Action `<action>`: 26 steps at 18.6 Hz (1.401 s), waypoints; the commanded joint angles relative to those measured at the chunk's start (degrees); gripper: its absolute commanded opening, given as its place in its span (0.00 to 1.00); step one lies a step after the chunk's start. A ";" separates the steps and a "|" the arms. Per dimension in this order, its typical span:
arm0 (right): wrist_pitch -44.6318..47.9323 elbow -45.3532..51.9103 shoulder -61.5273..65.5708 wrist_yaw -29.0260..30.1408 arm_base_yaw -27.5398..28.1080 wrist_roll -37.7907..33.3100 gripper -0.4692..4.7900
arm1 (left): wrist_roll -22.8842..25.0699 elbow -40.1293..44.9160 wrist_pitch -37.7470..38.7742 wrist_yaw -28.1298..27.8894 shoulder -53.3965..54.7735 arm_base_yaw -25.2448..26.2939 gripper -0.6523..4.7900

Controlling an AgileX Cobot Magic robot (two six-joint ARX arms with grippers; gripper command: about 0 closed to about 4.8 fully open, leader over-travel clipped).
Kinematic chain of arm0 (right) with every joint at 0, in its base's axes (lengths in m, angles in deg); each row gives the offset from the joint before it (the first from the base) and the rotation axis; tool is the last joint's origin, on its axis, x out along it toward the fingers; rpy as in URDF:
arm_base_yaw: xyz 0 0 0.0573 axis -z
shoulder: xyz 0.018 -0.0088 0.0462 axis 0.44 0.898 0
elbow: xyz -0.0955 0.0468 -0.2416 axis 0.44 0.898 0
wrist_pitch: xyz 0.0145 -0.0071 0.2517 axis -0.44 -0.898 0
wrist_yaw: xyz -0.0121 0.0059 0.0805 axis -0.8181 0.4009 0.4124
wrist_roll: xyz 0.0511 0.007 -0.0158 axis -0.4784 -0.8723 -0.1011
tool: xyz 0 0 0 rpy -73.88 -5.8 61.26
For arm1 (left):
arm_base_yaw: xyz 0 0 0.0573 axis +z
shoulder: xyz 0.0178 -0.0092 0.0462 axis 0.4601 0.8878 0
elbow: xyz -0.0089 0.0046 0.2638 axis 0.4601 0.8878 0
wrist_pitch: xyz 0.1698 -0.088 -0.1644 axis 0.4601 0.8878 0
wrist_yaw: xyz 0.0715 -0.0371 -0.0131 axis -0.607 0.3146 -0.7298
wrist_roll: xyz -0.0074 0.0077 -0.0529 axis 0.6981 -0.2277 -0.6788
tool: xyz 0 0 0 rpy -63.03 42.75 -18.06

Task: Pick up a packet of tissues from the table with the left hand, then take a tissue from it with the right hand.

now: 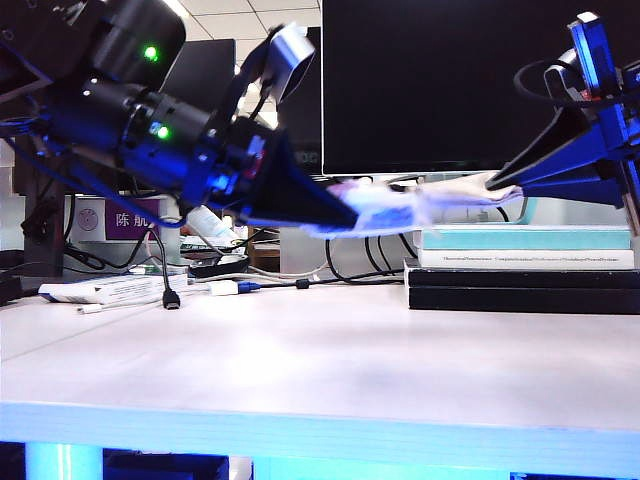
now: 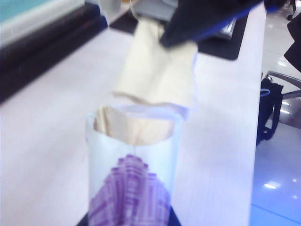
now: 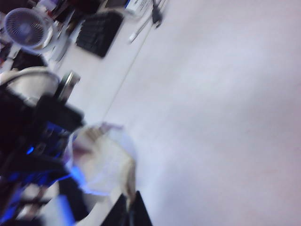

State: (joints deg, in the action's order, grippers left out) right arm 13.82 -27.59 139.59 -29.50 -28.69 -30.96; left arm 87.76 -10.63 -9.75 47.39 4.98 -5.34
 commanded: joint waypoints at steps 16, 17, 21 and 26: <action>-1.07 -0.20 3.39 -19.98 -0.04 0.96 0.50 | -14.25 -0.04 1.53 -24.94 -0.31 1.27 0.85; -1.68 -0.20 3.54 -22.97 -0.04 0.98 0.75 | -15.12 -0.04 1.31 -25.46 -0.31 1.27 1.00; -2.29 -0.20 3.74 -27.06 -0.07 0.98 1.00 | -16.35 -0.04 1.25 -25.97 -0.31 1.27 1.00; -2.36 -0.22 3.39 -27.21 0.00 0.94 1.00 | -19.67 -0.04 -1.97 -30.56 -0.42 1.33 1.00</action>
State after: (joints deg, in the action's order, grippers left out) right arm 10.89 -27.57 143.39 -56.60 -28.72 -29.98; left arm 69.58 -10.63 -9.33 17.71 4.95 -4.07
